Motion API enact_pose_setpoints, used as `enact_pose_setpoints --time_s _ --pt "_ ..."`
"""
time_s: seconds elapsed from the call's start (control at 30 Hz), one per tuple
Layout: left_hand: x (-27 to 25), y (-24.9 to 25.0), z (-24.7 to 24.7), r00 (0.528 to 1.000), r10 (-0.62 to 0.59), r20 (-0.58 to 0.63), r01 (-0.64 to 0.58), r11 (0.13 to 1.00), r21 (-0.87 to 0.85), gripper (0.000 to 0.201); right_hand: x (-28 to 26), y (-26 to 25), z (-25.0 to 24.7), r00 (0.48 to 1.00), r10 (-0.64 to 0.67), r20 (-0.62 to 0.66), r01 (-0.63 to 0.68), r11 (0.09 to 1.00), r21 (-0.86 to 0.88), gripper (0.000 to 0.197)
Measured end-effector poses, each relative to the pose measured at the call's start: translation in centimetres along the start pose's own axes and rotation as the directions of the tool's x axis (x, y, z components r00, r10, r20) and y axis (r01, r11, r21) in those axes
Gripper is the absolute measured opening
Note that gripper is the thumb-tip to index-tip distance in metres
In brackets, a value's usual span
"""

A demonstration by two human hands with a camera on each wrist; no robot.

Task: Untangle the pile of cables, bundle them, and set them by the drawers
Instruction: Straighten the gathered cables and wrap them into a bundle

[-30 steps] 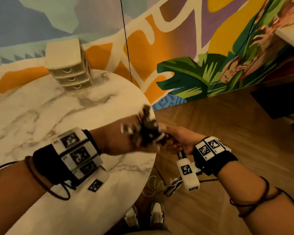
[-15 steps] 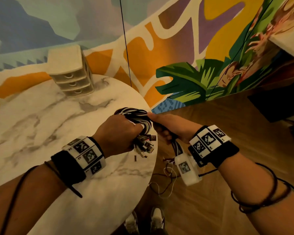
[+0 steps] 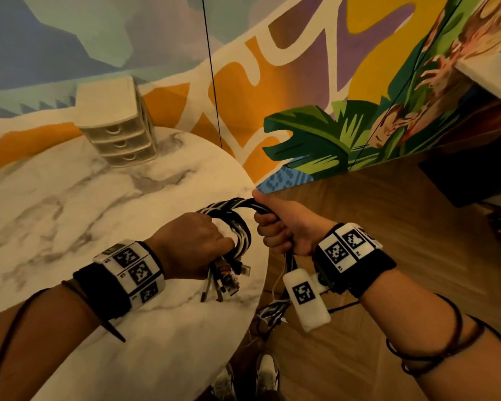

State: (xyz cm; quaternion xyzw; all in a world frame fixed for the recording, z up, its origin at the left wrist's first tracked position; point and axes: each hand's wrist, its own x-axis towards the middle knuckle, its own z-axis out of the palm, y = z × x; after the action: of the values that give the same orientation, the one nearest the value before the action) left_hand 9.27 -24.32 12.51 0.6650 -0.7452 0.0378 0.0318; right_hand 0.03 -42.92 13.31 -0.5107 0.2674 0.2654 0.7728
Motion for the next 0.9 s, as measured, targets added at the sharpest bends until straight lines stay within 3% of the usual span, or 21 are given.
enact_pose_setpoints --time_s 0.1,0.23,0.37,0.53,0.67,0.73,0.8,0.9 --pt "-0.2 0.0 0.4 0.997 -0.063 0.052 0.062 0.998 0.016 0.021 0.1 0.0 0.6 1.000 0.020 0.007 -0.020 1.000 -0.002 0.057" --pt "0.6 0.1 0.3 0.975 -0.215 -0.047 0.214 0.976 -0.025 0.023 0.0 -0.7 1.2 0.999 -0.033 -0.013 0.033 0.999 0.008 0.056" --pt "0.8 0.1 -0.2 0.946 -0.312 -0.084 0.310 0.950 -0.035 0.030 -0.8 -1.1 1.5 0.994 -0.099 -0.035 0.094 0.989 -0.111 0.059" --pt "1.0 0.3 -0.3 0.877 -0.452 -0.161 0.447 0.892 -0.067 0.025 -1.4 -0.5 1.8 0.987 -0.157 -0.031 0.153 0.982 -0.113 0.060" --pt "1.7 1.1 -0.1 0.769 -0.583 -0.264 0.559 0.813 -0.166 0.013 -1.4 -0.1 2.3 0.971 -0.197 -0.138 0.194 0.980 -0.034 0.056" --pt "2.2 1.5 0.1 0.718 -0.649 -0.252 0.596 0.760 -0.259 0.011 -1.1 -0.1 2.4 0.963 -0.198 -0.185 0.193 0.980 -0.041 0.056" --pt "2.3 1.7 0.4 0.702 -0.687 -0.187 0.591 0.708 -0.386 0.010 -0.9 -0.3 2.4 0.956 -0.195 -0.219 0.175 0.978 -0.110 0.054" --pt "1.8 1.6 1.4 0.706 -0.703 -0.085 0.567 0.633 -0.528 0.041 -0.8 -0.7 1.9 0.967 -0.161 -0.199 0.129 0.978 -0.165 0.055"
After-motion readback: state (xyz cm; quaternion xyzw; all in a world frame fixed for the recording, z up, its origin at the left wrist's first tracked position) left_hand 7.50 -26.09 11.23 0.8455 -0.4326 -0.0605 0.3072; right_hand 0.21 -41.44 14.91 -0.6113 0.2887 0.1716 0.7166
